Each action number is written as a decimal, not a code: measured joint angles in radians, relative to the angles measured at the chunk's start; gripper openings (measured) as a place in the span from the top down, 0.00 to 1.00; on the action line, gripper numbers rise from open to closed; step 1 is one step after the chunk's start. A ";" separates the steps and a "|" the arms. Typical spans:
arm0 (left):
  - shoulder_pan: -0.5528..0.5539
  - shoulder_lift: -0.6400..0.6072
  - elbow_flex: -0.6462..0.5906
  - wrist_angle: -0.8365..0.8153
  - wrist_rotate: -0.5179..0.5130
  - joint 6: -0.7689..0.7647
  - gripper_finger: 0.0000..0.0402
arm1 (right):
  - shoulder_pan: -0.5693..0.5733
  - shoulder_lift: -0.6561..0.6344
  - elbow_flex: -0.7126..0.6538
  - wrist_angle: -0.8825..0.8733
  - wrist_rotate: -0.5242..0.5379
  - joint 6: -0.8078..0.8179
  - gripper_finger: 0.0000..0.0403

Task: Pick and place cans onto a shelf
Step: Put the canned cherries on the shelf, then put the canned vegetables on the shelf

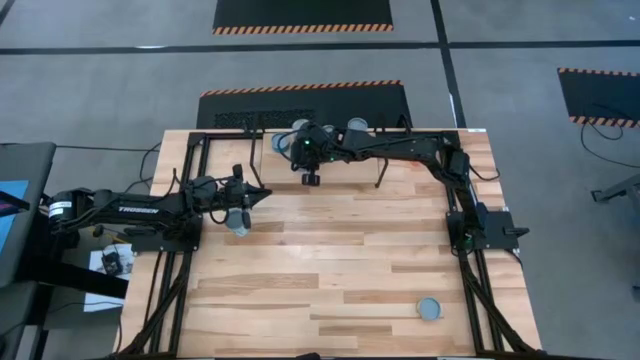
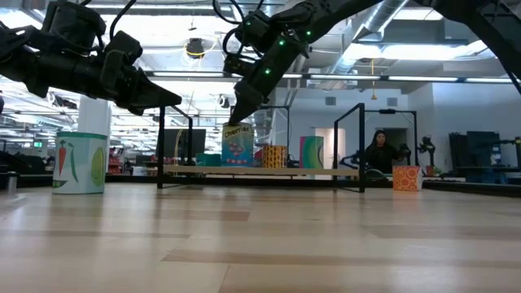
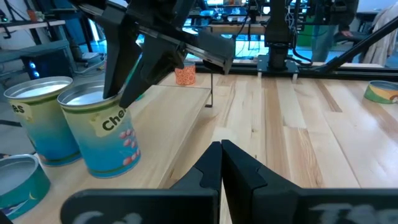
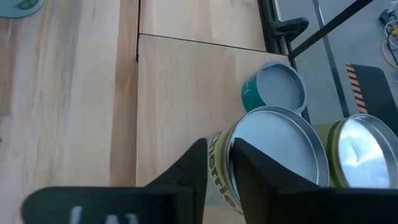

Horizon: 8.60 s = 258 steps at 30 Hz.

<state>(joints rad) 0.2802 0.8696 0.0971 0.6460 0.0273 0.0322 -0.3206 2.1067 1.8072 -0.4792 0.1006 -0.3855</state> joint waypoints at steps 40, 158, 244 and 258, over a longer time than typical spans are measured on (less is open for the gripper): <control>-0.027 0.000 0.000 -0.006 0.074 0.037 1.00 | 0.265 -0.570 -0.937 0.996 -0.005 0.124 0.99; -0.315 0.890 1.207 -1.106 -0.227 0.039 0.80 | 0.746 -1.129 -1.190 0.604 0.481 0.246 0.97; -0.447 -0.304 0.081 -0.292 -0.045 0.047 1.00 | 0.430 -0.355 -0.423 -0.084 0.270 0.332 0.97; -0.447 -0.304 0.082 -0.289 -0.061 0.040 1.00 | 0.125 -0.516 -0.426 -0.221 0.296 0.411 0.97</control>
<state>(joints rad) -0.1665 0.5652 0.1787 0.3573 -0.0334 0.0719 -0.1952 1.5908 1.3811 -0.6998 0.3969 0.0259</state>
